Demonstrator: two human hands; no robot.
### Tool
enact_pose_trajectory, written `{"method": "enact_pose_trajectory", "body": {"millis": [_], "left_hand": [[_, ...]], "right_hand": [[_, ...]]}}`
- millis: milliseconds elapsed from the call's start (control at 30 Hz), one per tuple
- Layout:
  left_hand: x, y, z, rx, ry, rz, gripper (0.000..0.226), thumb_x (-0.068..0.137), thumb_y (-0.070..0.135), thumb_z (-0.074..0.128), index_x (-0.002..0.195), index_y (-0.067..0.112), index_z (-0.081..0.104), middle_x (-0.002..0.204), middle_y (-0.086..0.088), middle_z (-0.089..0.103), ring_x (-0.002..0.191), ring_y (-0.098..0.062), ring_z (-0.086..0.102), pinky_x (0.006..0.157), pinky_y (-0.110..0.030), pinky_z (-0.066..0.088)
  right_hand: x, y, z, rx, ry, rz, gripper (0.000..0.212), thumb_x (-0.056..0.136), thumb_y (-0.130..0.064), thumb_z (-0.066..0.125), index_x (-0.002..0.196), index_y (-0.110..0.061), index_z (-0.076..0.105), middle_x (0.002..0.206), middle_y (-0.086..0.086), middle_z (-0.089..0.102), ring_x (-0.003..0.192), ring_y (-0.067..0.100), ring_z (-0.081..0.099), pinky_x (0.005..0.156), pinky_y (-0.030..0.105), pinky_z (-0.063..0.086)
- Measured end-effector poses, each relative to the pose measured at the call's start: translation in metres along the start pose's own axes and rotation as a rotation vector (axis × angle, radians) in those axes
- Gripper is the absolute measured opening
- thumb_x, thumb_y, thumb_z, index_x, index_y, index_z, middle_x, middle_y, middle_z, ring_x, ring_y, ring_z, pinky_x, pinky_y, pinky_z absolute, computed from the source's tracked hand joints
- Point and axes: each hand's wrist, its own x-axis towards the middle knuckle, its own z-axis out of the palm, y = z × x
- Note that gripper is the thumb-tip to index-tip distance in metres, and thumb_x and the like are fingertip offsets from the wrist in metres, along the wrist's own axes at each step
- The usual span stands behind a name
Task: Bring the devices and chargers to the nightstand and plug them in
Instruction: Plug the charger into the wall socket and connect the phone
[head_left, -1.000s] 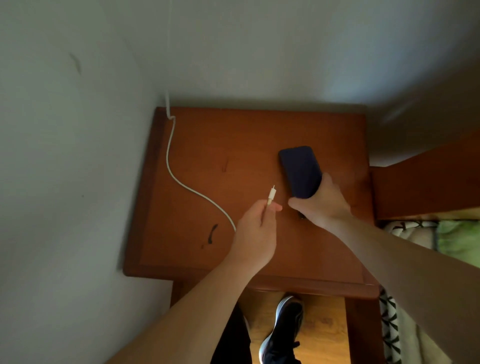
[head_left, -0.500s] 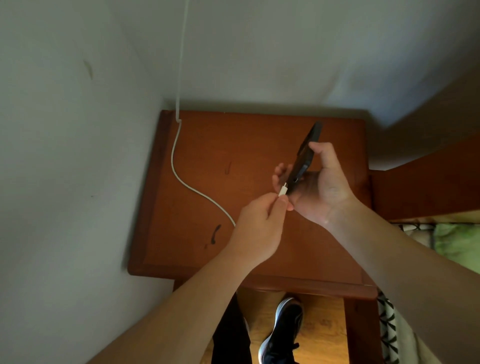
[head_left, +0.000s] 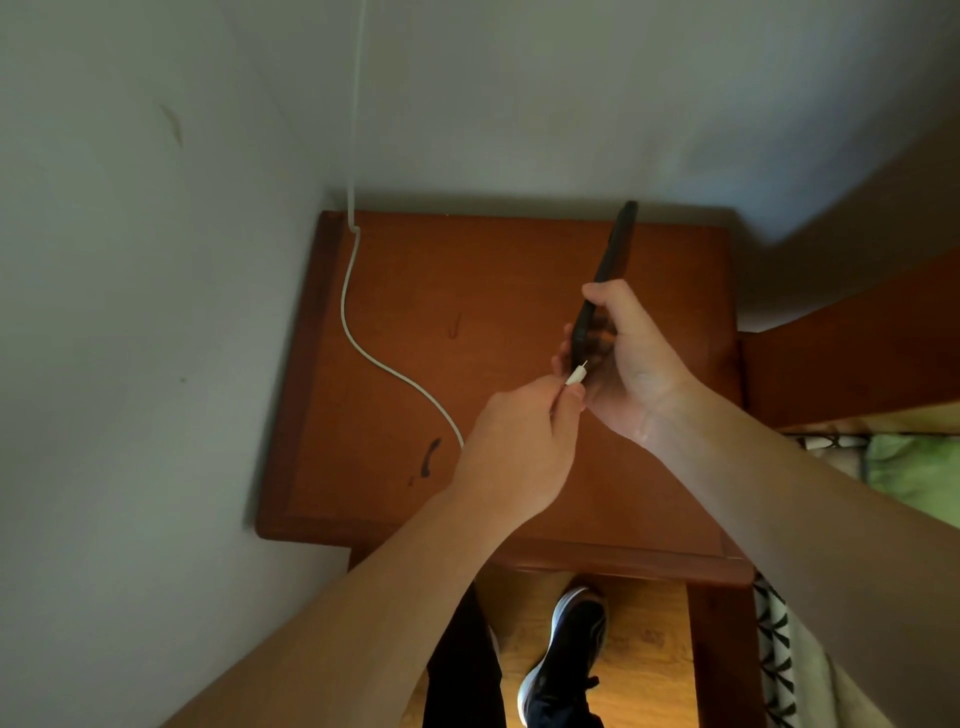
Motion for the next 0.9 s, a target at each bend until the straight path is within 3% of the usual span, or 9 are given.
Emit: {"method": "enact_pose_trajectory", "body": {"millis": [200, 300, 400, 533, 700, 733, 800, 833, 900], "left_hand": [[-0.001, -0.004, 0.004, -0.009, 0.026, -0.008, 0.029, 0.102, 0.028, 0.04, 0.103, 0.019, 0.068, 0.043, 0.009, 0.037, 0.033, -0.008, 0.036, 0.035, -0.02, 0.027], [-0.001, -0.006, 0.006, -0.025, 0.032, -0.016, 0.028, 0.102, 0.027, 0.041, 0.104, 0.019, 0.068, 0.041, 0.01, 0.036, 0.032, -0.008, 0.036, 0.035, -0.02, 0.026], [-0.002, -0.007, 0.009, -0.012, 0.035, -0.025, 0.028, 0.102, 0.028, 0.041, 0.101, 0.02, 0.068, 0.042, 0.009, 0.037, 0.033, -0.007, 0.036, 0.036, -0.02, 0.026], [-0.001, -0.006, 0.013, -0.004, 0.042, -0.046, 0.031, 0.102, 0.028, 0.04, 0.093, 0.014, 0.067, 0.044, 0.009, 0.038, 0.032, -0.006, 0.037, 0.035, -0.018, 0.025], [0.0, -0.003, 0.023, -0.035, 0.019, -0.073, 0.036, 0.102, 0.031, 0.038, 0.086, 0.011, 0.063, 0.052, 0.006, 0.049, 0.037, -0.006, 0.043, 0.039, -0.02, 0.03], [0.0, -0.004, 0.025, -0.038, 0.0, -0.088, 0.036, 0.102, 0.034, 0.038, 0.09, 0.012, 0.063, 0.058, 0.005, 0.056, 0.043, -0.005, 0.049, 0.043, -0.024, 0.037], [-0.001, -0.008, 0.027, -0.014, -0.051, -0.146, 0.039, 0.099, 0.044, 0.039, 0.117, 0.016, 0.06, 0.084, 0.006, 0.067, 0.071, -0.005, 0.061, 0.063, -0.028, 0.05], [-0.003, -0.013, 0.028, 0.015, -0.071, -0.175, 0.046, 0.098, 0.046, 0.041, 0.131, 0.016, 0.052, 0.103, 0.003, 0.068, 0.09, -0.009, 0.063, 0.074, -0.027, 0.049], [-0.007, -0.025, 0.031, 0.083, -0.1, -0.205, 0.05, 0.096, 0.045, 0.046, 0.138, 0.019, 0.045, 0.125, 0.0, 0.061, 0.111, -0.014, 0.057, 0.085, -0.027, 0.045]], "right_hand": [[0.0, -0.003, -0.003, -0.114, 0.027, -0.031, 0.031, 0.074, -0.037, 0.072, 0.093, -0.017, 0.058, 0.077, 0.0, 0.056, 0.062, 0.013, 0.054, 0.054, 0.026, 0.048], [-0.001, -0.002, -0.004, -0.153, 0.041, -0.037, 0.043, 0.075, -0.037, 0.072, 0.109, -0.015, 0.058, 0.082, 0.0, 0.057, 0.065, 0.012, 0.055, 0.05, 0.023, 0.047], [-0.001, 0.002, -0.003, -0.17, 0.073, -0.065, 0.061, 0.074, -0.035, 0.074, 0.127, -0.013, 0.052, 0.097, 0.002, 0.062, 0.077, 0.013, 0.06, 0.058, 0.023, 0.048], [0.0, 0.008, -0.002, -0.178, 0.149, -0.139, 0.069, 0.068, -0.035, 0.076, 0.128, -0.017, 0.048, 0.11, 0.003, 0.064, 0.098, 0.017, 0.063, 0.08, 0.031, 0.051], [0.005, 0.013, -0.006, -0.234, 0.221, -0.183, 0.073, 0.061, -0.039, 0.077, 0.126, -0.022, 0.049, 0.109, -0.001, 0.064, 0.098, 0.016, 0.064, 0.085, 0.033, 0.051], [0.007, 0.014, -0.008, -0.265, 0.246, -0.19, 0.073, 0.062, -0.039, 0.077, 0.126, -0.022, 0.049, 0.109, -0.001, 0.064, 0.098, 0.016, 0.064, 0.083, 0.033, 0.051], [0.012, 0.018, -0.013, -0.405, 0.337, -0.215, 0.077, 0.06, -0.042, 0.076, 0.128, -0.021, 0.047, 0.115, 0.001, 0.06, 0.097, 0.017, 0.062, 0.078, 0.032, 0.052], [0.016, 0.02, -0.017, -0.521, 0.395, -0.229, 0.081, 0.059, -0.044, 0.075, 0.131, -0.02, 0.045, 0.121, 0.002, 0.056, 0.097, 0.019, 0.06, 0.074, 0.031, 0.051], [0.022, 0.025, -0.027, -0.803, 0.475, -0.233, 0.088, 0.061, -0.045, 0.076, 0.135, -0.015, 0.04, 0.131, 0.006, 0.04, 0.095, 0.023, 0.055, 0.065, 0.03, 0.047]]}}
